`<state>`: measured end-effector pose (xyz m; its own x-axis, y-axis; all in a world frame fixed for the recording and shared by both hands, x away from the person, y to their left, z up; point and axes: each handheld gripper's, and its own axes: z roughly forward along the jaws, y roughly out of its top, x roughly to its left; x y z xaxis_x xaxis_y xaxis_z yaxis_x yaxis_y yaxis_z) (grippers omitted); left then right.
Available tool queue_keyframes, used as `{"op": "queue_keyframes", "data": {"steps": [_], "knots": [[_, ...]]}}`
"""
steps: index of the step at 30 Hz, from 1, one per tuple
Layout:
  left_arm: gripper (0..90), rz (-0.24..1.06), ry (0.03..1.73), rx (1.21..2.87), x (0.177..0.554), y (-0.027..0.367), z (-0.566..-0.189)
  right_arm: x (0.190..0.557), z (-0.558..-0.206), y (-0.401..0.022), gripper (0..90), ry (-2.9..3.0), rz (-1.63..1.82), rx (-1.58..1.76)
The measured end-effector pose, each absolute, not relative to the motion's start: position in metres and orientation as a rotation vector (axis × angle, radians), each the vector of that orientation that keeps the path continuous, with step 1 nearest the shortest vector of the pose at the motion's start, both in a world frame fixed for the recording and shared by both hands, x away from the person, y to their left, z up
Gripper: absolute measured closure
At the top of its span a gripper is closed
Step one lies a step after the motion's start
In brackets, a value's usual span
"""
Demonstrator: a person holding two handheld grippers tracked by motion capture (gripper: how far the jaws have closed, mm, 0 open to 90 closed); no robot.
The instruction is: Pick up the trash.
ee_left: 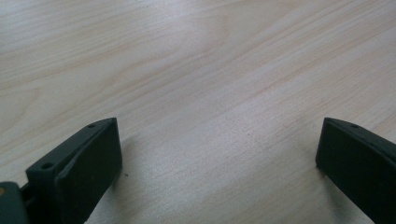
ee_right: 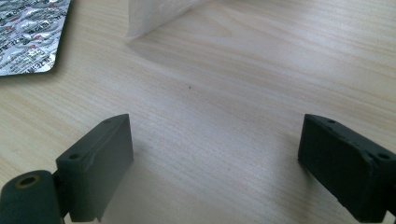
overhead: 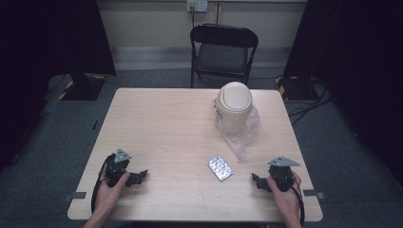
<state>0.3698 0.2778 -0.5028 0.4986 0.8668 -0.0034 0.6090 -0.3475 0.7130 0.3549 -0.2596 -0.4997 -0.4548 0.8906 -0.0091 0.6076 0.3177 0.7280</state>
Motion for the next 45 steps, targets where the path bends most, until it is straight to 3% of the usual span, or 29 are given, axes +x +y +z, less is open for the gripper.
{"op": "queue_keyframes", "data": {"steps": [7,12,45], "knots": [[0.0,0.507,1.211,2.085,0.370,0.277,-0.503,0.355,-0.500,-0.260,9.7,2.177,0.935,1.326],[0.0,0.508,1.210,2.085,0.370,0.277,-0.503,0.357,-0.496,-0.259,15.5,2.186,0.963,1.332],[0.0,0.496,1.181,2.099,0.374,0.280,-0.503,0.408,-0.432,-0.208,15.7,2.201,1.203,1.160]]}}
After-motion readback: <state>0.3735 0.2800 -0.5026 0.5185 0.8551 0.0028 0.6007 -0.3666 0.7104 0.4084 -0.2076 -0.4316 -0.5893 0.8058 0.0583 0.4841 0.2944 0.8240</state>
